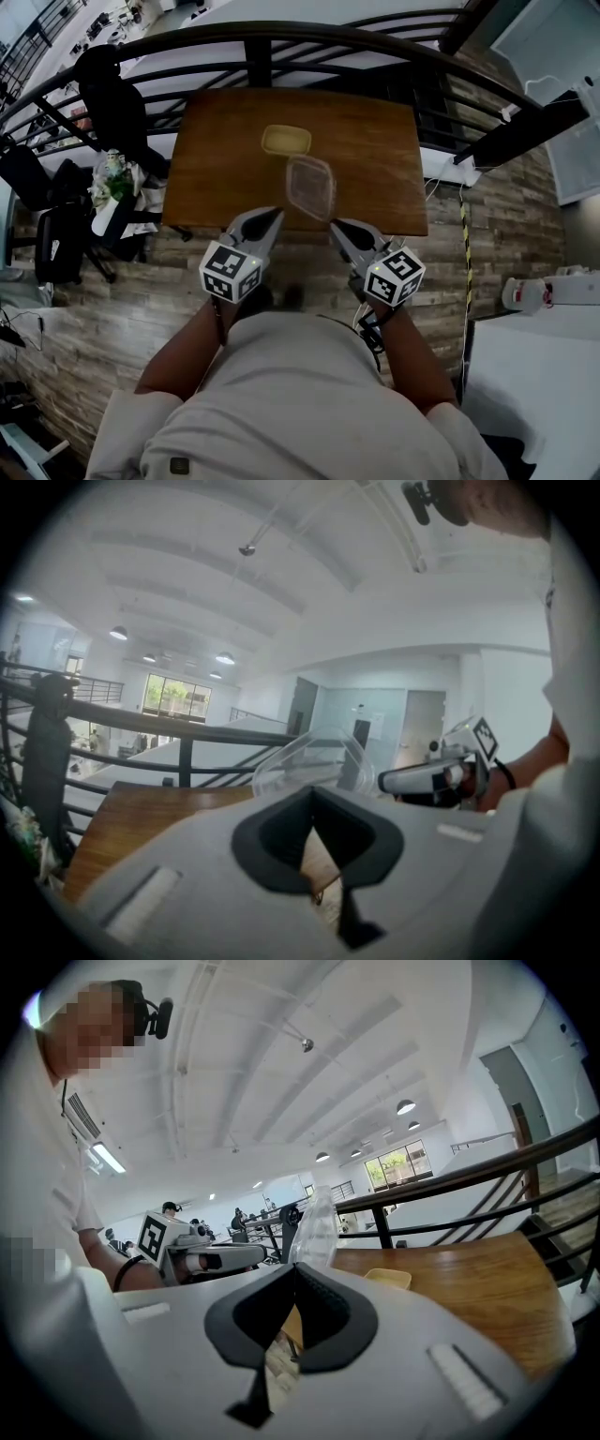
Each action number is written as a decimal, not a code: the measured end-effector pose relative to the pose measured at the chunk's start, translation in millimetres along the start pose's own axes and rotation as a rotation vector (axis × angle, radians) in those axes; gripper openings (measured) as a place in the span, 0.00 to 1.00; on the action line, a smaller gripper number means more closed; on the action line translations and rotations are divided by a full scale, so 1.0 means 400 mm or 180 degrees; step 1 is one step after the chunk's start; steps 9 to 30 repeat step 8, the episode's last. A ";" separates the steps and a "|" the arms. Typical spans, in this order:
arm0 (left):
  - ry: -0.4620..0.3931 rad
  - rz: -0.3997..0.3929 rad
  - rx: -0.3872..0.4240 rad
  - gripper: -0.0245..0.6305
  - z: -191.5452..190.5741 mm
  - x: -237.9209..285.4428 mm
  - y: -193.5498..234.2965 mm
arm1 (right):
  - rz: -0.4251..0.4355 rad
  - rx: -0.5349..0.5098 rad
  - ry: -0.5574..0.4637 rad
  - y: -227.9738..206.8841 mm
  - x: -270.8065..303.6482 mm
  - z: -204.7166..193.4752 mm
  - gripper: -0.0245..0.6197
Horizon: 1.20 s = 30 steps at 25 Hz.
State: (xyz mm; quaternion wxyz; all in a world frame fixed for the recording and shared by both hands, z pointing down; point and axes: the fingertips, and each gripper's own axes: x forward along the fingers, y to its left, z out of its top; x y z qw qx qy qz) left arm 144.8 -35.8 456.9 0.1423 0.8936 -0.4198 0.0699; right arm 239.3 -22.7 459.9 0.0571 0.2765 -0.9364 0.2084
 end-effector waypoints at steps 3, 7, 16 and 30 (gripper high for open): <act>-0.0010 -0.0041 0.0021 0.04 0.008 0.002 -0.011 | -0.0015 -0.0010 -0.0016 0.002 -0.007 0.009 0.05; -0.0035 -0.0048 0.0042 0.04 0.024 0.005 -0.006 | -0.0020 -0.0037 -0.0028 0.004 -0.005 0.025 0.05; -0.0041 -0.0046 0.0045 0.04 0.028 0.005 -0.004 | -0.0020 -0.0042 -0.0031 0.004 -0.003 0.030 0.05; -0.0041 -0.0046 0.0045 0.04 0.028 0.005 -0.004 | -0.0020 -0.0042 -0.0031 0.004 -0.003 0.030 0.05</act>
